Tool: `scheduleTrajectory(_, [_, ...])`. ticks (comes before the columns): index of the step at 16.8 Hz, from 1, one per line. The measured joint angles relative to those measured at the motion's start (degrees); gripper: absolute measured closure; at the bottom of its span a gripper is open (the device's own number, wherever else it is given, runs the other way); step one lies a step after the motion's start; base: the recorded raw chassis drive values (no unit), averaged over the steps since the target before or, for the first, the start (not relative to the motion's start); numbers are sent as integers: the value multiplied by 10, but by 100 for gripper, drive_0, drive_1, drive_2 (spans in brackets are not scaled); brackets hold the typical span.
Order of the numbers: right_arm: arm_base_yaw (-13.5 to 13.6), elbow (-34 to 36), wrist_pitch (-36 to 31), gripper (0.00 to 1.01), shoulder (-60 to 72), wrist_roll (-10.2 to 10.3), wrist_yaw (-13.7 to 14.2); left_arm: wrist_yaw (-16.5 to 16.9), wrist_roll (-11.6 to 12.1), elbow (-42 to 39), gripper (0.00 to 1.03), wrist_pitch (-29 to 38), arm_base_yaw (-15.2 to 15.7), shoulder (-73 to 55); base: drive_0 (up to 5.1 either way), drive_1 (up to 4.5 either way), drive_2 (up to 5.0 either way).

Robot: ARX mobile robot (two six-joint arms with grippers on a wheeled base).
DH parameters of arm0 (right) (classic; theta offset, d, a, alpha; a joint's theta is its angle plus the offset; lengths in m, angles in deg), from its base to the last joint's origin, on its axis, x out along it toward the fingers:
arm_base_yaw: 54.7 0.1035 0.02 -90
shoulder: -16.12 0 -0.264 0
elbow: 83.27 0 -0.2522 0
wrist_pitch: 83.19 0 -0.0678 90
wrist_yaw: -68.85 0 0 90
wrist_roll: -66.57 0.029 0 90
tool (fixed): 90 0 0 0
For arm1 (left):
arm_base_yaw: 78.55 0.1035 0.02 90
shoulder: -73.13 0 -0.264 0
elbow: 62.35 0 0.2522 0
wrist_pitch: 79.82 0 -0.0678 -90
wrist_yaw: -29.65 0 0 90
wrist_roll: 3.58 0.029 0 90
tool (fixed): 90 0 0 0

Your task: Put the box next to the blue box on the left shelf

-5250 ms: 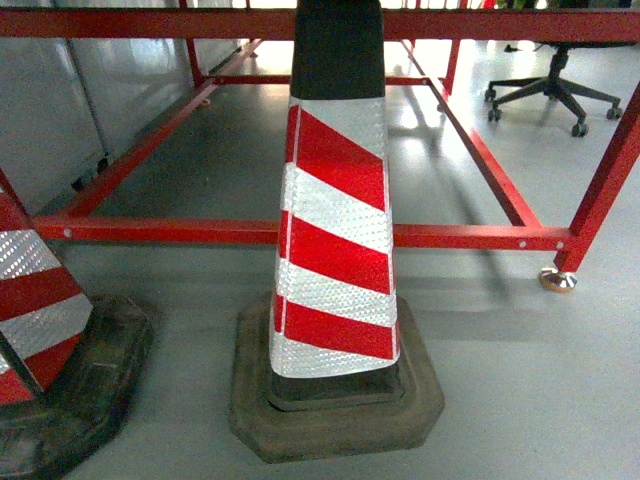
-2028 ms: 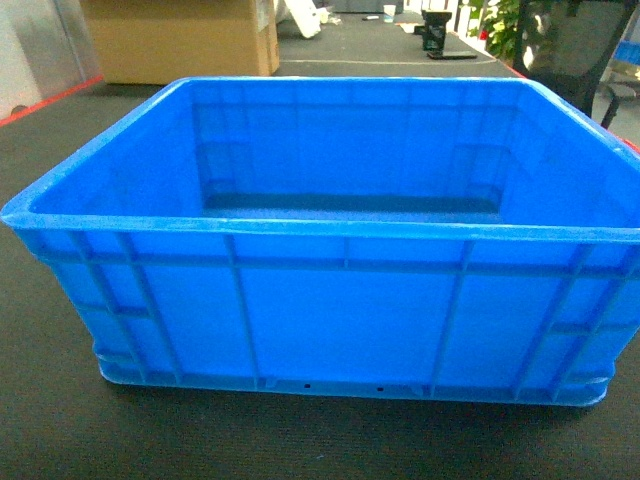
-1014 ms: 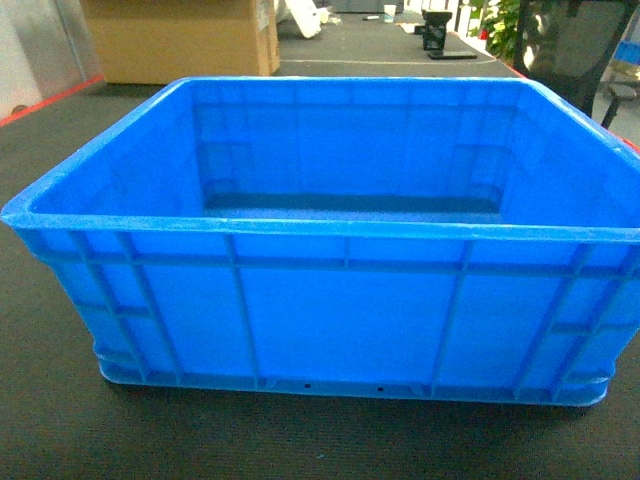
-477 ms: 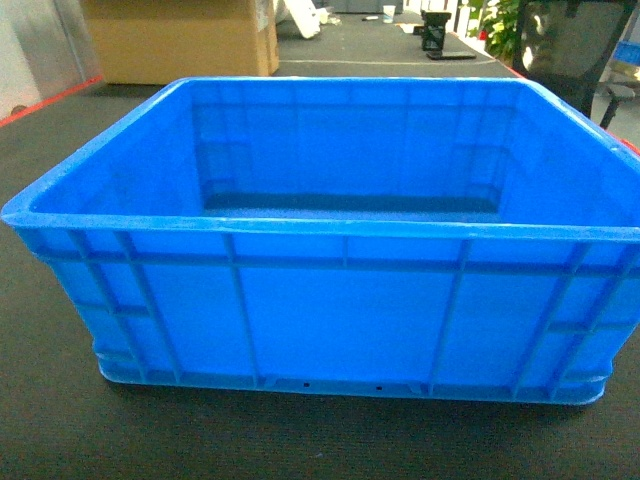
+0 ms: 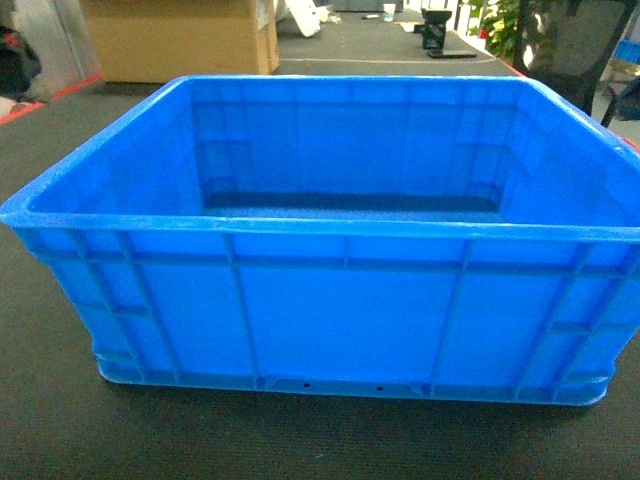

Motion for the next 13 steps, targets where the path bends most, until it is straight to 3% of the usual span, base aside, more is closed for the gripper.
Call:
scheduleTrajectory(4, [-8, -66, -2, 3, 135, 2, 19, 22, -20, 108, 5, -48, 3, -126, 0, 0, 0])
scheduleTrajectory(13, [-6, -98, -11, 3, 215, 0, 35, 28, -29, 156, 5, -102, -26, -226, 0, 0, 0])
